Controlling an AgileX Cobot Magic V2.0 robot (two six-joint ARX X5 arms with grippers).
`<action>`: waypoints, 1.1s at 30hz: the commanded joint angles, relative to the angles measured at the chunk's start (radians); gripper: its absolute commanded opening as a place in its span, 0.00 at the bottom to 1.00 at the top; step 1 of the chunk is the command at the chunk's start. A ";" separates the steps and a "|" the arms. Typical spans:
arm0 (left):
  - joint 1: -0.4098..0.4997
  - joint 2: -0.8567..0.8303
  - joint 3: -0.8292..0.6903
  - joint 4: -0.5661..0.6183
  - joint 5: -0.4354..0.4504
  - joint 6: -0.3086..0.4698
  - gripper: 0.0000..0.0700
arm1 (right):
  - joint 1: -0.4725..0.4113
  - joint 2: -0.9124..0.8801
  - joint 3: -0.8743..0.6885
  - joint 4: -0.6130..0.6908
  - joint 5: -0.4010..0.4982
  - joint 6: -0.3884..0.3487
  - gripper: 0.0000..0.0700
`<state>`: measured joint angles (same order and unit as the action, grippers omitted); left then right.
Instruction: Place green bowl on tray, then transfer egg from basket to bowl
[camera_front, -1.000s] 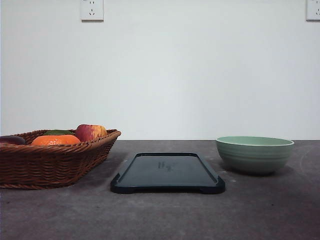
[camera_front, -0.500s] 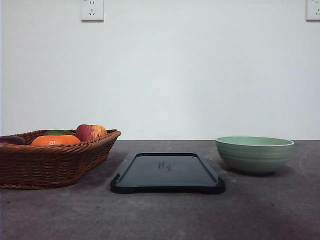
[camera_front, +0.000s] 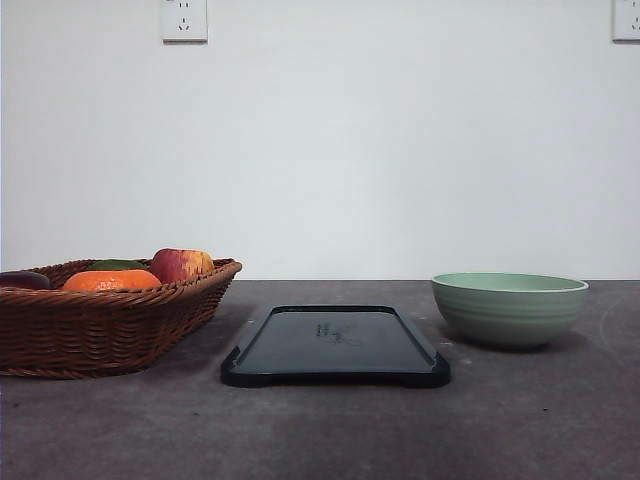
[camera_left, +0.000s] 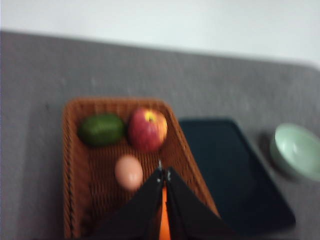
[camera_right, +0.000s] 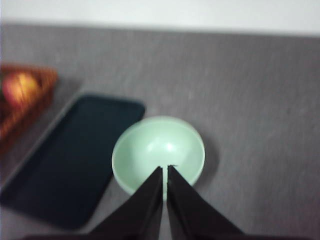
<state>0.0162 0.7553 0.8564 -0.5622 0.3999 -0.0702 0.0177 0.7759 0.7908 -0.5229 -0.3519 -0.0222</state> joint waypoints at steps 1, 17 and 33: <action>-0.006 0.051 0.051 -0.053 0.025 0.102 0.00 | 0.000 0.038 0.040 -0.036 -0.022 -0.076 0.01; -0.045 0.188 0.134 -0.165 0.036 0.212 0.57 | 0.007 0.166 0.099 -0.121 -0.063 -0.137 0.42; -0.045 0.188 0.134 -0.155 0.036 0.212 0.56 | 0.006 0.415 0.300 -0.343 0.012 0.041 0.42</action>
<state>-0.0250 0.9394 0.9634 -0.7284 0.4259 0.1310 0.0227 1.1651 1.0615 -0.8615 -0.3472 -0.0198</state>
